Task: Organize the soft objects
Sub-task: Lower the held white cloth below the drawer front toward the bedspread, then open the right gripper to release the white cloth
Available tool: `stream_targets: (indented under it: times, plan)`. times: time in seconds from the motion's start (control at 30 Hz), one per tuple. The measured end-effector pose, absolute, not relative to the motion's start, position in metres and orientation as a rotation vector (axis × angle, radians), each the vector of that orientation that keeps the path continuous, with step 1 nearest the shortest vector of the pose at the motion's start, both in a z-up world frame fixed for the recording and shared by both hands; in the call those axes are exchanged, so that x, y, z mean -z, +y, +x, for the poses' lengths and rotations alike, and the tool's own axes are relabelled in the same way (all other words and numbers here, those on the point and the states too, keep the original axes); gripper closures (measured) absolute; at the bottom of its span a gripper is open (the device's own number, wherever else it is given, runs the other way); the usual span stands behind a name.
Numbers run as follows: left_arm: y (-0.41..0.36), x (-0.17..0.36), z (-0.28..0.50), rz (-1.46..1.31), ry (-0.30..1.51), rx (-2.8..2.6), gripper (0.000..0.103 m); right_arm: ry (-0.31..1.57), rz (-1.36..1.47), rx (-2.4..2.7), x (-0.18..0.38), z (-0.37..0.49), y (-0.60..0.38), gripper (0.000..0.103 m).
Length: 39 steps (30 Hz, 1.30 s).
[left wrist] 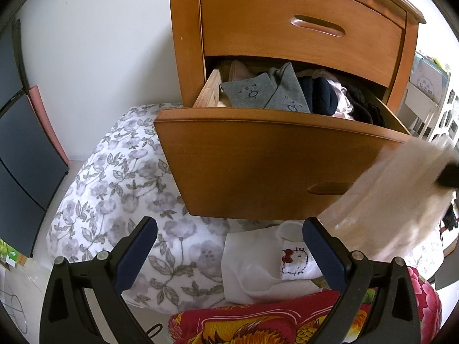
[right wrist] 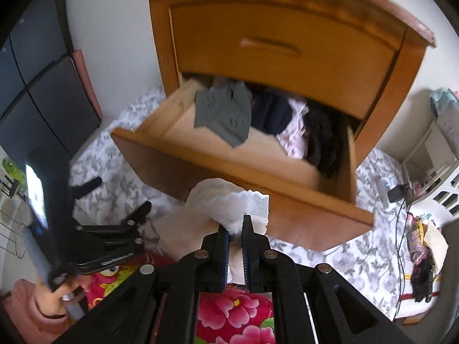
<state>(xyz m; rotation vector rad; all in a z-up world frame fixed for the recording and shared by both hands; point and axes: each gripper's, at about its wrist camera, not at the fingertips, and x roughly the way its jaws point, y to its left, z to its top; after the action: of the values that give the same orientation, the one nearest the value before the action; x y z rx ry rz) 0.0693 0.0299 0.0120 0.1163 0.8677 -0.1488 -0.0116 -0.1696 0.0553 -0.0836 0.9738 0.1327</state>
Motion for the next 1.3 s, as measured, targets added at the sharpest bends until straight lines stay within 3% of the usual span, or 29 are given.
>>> stream_targets:
  times: [0.5, 0.87, 0.93, 1.0, 1.07, 1.13, 1.3]
  plan:
    - [0.031, -0.011, 0.070, 0.102, 0.872, 0.154, 0.002, 1.226, -0.071, -0.056, 0.055, 0.031, -0.171, 0.094]
    - [0.031, -0.012, 0.070, 0.102, 0.872, 0.153, 0.002, 1.238, -0.065, -0.033, 0.065, 0.028, -0.176, 0.094]
    - [0.031, -0.012, 0.070, 0.101, 0.872, 0.153, 0.002, 1.235, -0.055, -0.034, 0.064, 0.028, -0.174, 0.088]
    - [0.031, -0.012, 0.070, 0.101, 0.872, 0.154, 0.002, 1.233, -0.042, -0.029, 0.064, 0.028, -0.175, 0.060]
    - [0.031, -0.012, 0.070, 0.101, 0.872, 0.154, 0.002, 1.223, -0.039, -0.026, 0.061, 0.026, -0.175, 0.048]
    - [0.031, -0.012, 0.070, 0.101, 0.872, 0.154, 0.002, 1.218, -0.036, -0.030, 0.059, 0.025, -0.175, 0.048]
    - [0.032, -0.012, 0.070, 0.100, 0.871, 0.153, 0.002, 1.206, -0.032, -0.024, 0.054, 0.022, -0.176, 0.036]
